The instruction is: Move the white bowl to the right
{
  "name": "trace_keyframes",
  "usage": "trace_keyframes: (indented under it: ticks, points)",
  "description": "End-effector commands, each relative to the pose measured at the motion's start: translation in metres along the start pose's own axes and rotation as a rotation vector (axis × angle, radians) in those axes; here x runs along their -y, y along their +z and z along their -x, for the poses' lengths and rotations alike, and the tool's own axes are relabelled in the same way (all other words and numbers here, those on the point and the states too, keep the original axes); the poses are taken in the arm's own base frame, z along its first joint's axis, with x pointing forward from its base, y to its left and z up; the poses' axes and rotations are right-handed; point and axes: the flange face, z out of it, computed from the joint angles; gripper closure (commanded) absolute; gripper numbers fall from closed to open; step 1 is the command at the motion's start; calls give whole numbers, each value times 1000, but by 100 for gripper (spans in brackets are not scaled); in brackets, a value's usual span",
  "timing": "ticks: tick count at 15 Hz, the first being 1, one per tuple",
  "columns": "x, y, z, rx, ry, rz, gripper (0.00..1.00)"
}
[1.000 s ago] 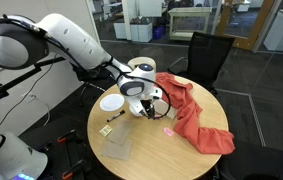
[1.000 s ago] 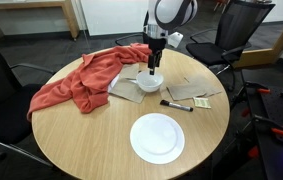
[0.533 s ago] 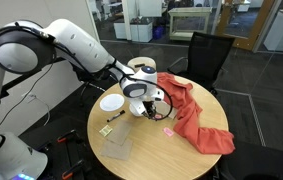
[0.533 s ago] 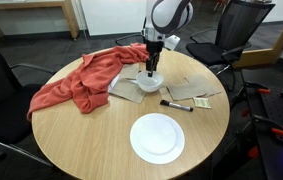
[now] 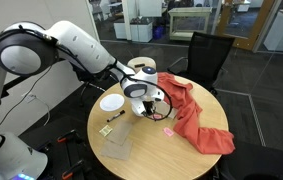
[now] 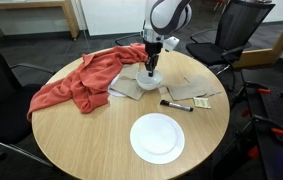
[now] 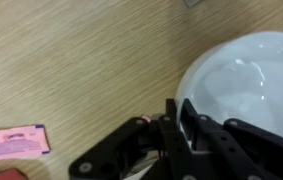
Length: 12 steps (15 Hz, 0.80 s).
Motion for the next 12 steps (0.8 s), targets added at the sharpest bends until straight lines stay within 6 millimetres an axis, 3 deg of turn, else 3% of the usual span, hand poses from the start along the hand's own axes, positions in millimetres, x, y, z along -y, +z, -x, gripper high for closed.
trace_keyframes:
  ticks: [1, 6, 12]
  points:
    - [1, -4, -5, -1, 32, -28, 100]
    - [2, -23, 1, -27, 46, -40, 98]
    - [-18, -54, 20, -58, 127, -55, 98]
